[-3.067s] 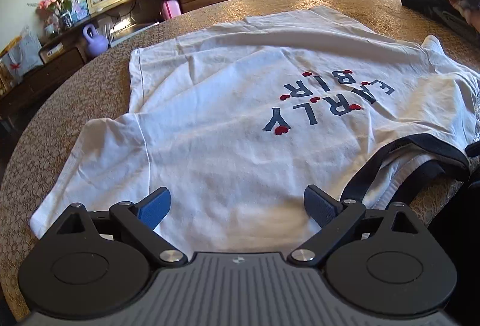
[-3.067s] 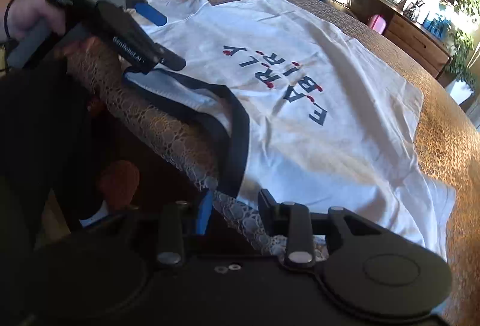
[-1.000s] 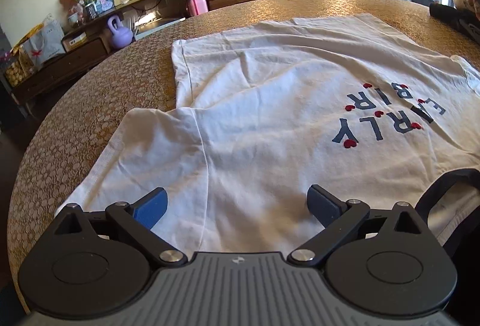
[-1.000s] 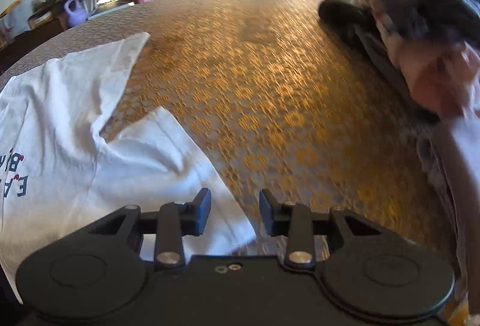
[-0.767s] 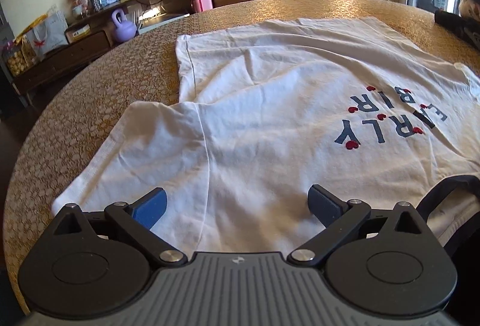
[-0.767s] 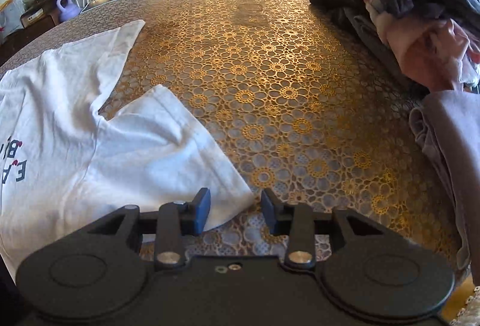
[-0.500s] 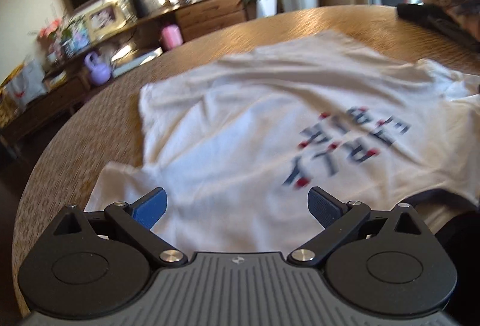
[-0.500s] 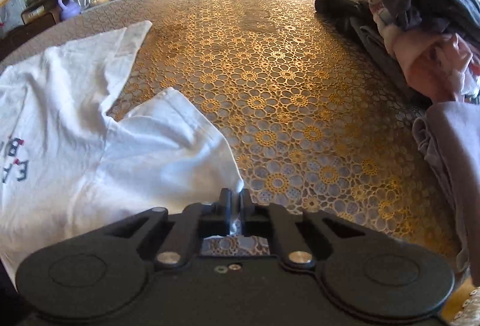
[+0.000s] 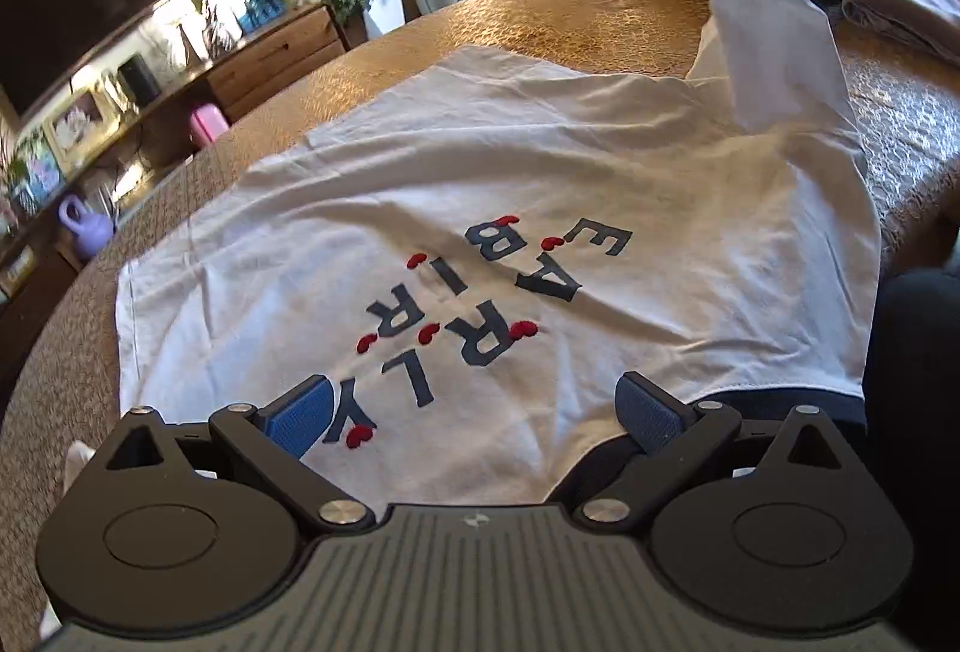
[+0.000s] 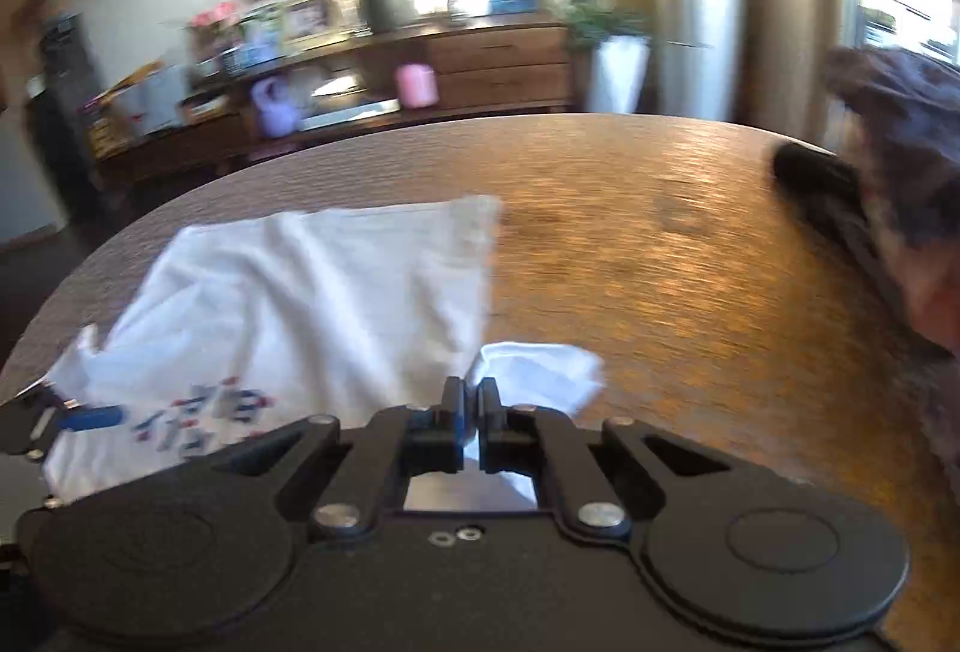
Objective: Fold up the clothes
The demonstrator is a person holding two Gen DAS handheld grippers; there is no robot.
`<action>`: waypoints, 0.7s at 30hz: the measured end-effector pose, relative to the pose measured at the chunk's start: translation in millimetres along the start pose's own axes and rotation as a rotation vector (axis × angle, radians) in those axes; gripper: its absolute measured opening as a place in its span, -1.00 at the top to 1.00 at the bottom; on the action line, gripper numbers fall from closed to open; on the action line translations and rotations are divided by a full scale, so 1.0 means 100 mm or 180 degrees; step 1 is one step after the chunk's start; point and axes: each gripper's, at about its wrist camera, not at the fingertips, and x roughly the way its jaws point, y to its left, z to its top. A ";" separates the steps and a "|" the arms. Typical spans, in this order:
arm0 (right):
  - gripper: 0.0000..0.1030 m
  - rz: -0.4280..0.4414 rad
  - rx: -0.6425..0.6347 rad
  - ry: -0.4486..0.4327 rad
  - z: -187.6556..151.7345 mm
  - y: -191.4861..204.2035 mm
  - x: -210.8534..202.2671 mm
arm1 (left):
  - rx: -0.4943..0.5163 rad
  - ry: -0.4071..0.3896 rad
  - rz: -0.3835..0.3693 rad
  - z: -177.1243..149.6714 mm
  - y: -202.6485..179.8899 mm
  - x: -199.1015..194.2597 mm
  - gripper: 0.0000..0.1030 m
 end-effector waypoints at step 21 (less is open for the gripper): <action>-1.00 0.0652 -0.0970 0.0292 -0.41 0.69 0.11 | -0.0208 0.0141 0.0248 -0.31 0.40 -0.18 -0.96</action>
